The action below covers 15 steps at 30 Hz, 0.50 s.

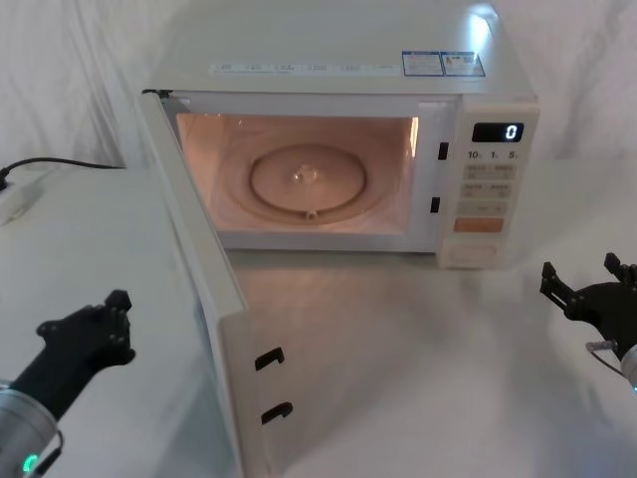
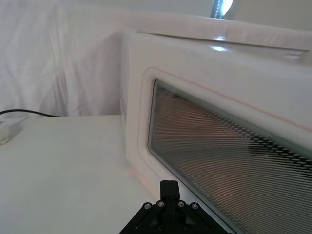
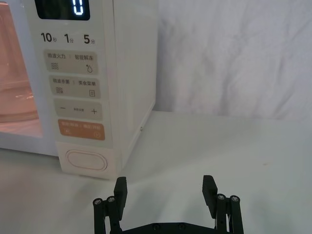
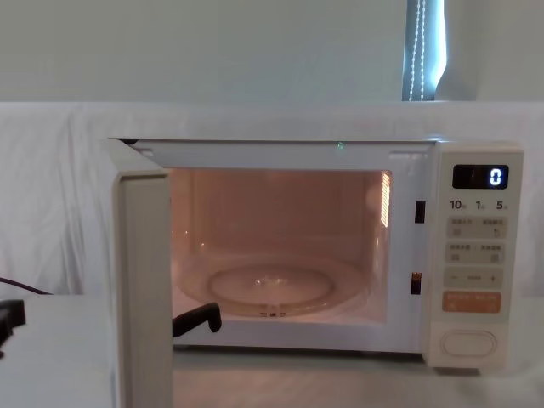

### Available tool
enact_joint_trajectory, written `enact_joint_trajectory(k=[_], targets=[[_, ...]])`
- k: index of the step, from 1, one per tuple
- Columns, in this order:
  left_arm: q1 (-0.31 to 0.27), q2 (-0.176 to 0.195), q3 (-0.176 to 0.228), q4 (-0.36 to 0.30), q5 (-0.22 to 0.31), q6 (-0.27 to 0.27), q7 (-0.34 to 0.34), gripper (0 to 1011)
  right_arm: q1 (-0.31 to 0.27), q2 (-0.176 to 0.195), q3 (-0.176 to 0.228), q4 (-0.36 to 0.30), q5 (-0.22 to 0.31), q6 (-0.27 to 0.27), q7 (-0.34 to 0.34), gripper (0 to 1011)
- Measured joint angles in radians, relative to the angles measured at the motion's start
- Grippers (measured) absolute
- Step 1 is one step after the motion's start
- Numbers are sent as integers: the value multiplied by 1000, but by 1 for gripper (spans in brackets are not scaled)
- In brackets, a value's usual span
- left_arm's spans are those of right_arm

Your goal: Press the button to open the microwave door with one hand; close the microwave door with the other hand.

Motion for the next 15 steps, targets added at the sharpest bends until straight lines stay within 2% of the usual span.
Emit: enact_joint_trajectory(k=[6,15], targets=[[35,40,-38,-63,-62,41,-29,0,0,0,0,0,0,0,0,1002],[92,94,-122,-144,-201,112,-87,0,0,0,0,0,0,0,0,1002]])
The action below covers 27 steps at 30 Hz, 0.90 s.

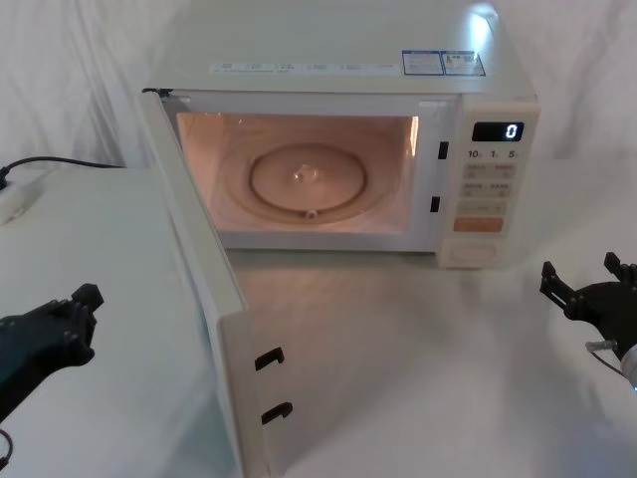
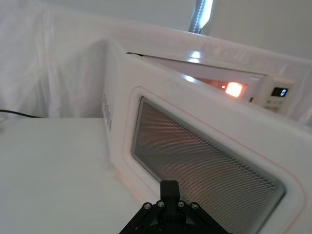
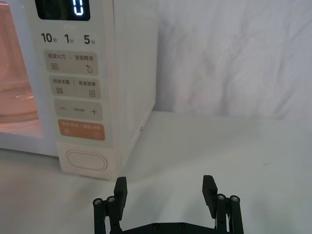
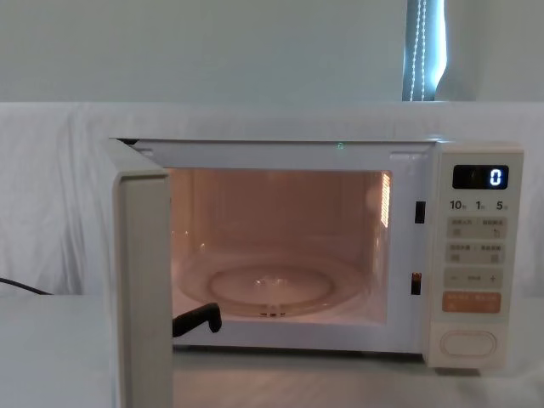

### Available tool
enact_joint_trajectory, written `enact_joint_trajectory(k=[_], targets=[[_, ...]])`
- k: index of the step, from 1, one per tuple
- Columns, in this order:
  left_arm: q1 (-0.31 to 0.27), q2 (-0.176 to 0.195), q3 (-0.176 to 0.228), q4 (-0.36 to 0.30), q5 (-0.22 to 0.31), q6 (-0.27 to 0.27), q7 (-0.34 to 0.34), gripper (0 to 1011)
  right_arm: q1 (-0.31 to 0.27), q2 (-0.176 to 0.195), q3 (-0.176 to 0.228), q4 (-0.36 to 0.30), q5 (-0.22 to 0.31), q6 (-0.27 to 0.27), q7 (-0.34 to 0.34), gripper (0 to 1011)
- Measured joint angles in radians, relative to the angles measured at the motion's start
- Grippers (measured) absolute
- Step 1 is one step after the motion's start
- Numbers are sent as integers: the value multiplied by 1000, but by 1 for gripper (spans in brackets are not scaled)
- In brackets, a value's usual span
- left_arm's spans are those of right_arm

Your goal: Press the button to open the microwave door with one hand; close the microwave door with the other hand.

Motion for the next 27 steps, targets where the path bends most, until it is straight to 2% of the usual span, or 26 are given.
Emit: enact_joint_trajectory(k=[6,13,17,27], targets=[[25,42,-46,-39,-82,48,-35,0,0,0,0,0,0,0,0,1002],[23,77,-59,-49,-116,69,-44,0,0,0,0,0,0,0,0,1002],[-2,98,-47,-43,-126,80,-44,0,0,0,0,0,0,0,0,1002],[-110,142,42,1,-123,94,-27,0,0,0,0,0,0,0,0,1002]])
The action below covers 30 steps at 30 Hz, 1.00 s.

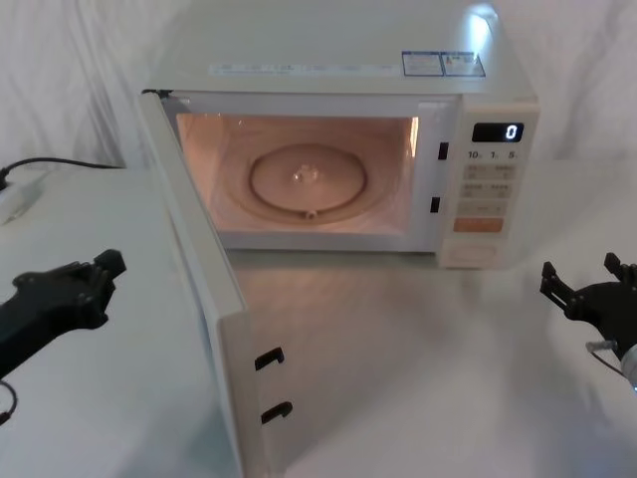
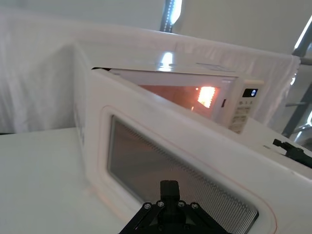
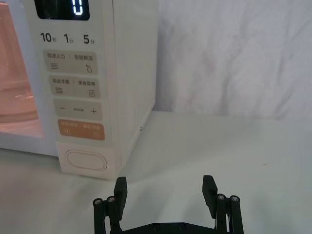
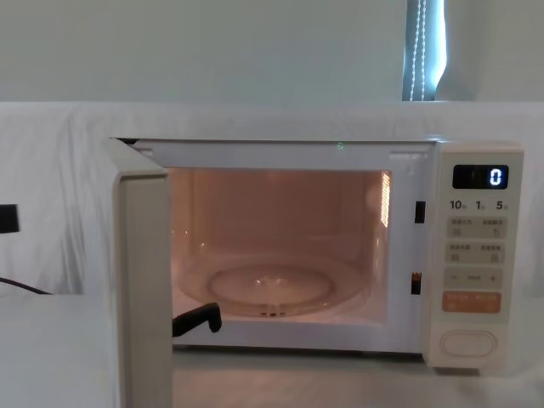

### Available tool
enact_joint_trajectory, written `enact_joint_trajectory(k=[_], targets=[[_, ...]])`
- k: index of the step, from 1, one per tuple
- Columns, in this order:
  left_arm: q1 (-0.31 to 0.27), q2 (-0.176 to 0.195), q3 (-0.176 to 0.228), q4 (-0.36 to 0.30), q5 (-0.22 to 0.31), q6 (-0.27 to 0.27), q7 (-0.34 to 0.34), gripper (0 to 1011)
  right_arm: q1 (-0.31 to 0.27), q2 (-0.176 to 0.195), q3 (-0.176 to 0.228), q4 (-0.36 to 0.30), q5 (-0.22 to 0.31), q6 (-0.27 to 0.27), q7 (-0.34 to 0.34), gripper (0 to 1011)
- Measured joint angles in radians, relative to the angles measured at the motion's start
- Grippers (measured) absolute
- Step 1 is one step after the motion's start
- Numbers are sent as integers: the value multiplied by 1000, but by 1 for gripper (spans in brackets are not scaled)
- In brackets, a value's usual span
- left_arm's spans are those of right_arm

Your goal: Press the button to open the microwave door with one hand; close the microwave door with the other hand.

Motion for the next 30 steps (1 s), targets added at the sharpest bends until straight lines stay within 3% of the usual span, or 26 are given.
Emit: enact_joint_trajectory(k=[18,30], targets=[[-157,18,159,49,3,1,32,0,0,0,0,0,0,0,0,1002],[-251,-1,259,82,11,13,82,0,0,0,0,0,0,0,0,1002]])
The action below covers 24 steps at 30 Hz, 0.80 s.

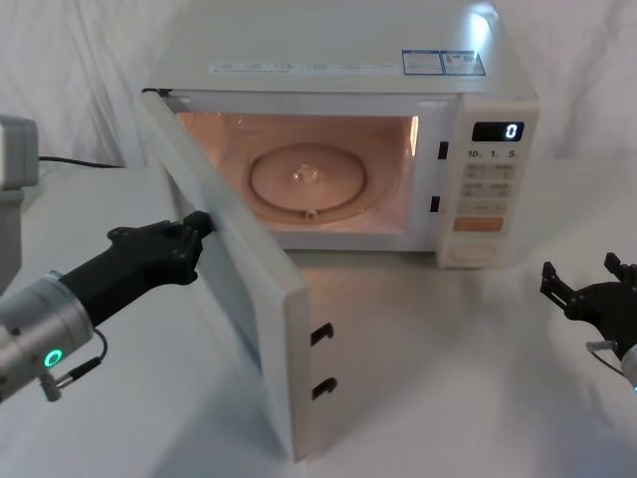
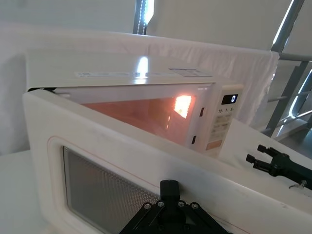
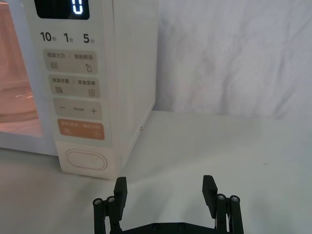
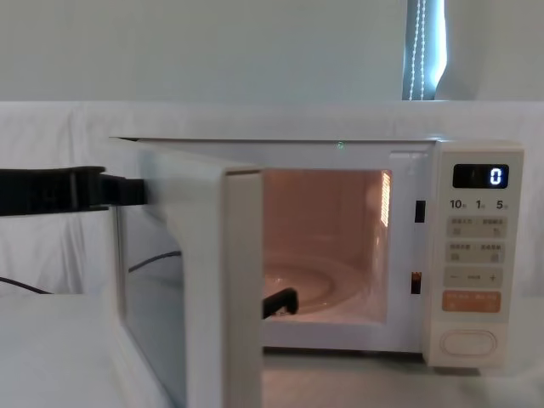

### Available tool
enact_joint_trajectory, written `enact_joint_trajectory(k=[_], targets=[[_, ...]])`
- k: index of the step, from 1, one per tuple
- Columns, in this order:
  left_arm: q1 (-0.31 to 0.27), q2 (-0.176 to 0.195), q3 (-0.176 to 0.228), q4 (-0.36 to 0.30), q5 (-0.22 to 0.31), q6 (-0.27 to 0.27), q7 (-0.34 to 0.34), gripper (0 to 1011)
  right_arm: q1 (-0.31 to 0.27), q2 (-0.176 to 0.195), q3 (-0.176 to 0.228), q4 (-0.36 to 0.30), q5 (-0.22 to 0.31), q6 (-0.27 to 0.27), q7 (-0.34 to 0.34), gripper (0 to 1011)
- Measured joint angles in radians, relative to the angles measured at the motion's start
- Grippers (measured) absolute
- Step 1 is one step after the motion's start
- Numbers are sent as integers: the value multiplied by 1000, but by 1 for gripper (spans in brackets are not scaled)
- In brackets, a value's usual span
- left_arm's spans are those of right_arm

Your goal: Press the button to open the microwave door with one hand; close the microwave door with the other hand.

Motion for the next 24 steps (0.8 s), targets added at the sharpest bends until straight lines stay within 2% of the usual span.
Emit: enact_joint_trajectory(k=[15,24], targets=[[-90,-35,105,39,31,-30,81,0,0,0,0,0,0,0,0,1002],[-131,-69,150,66,45,-38,108,0,0,0,0,0,0,0,0,1002]])
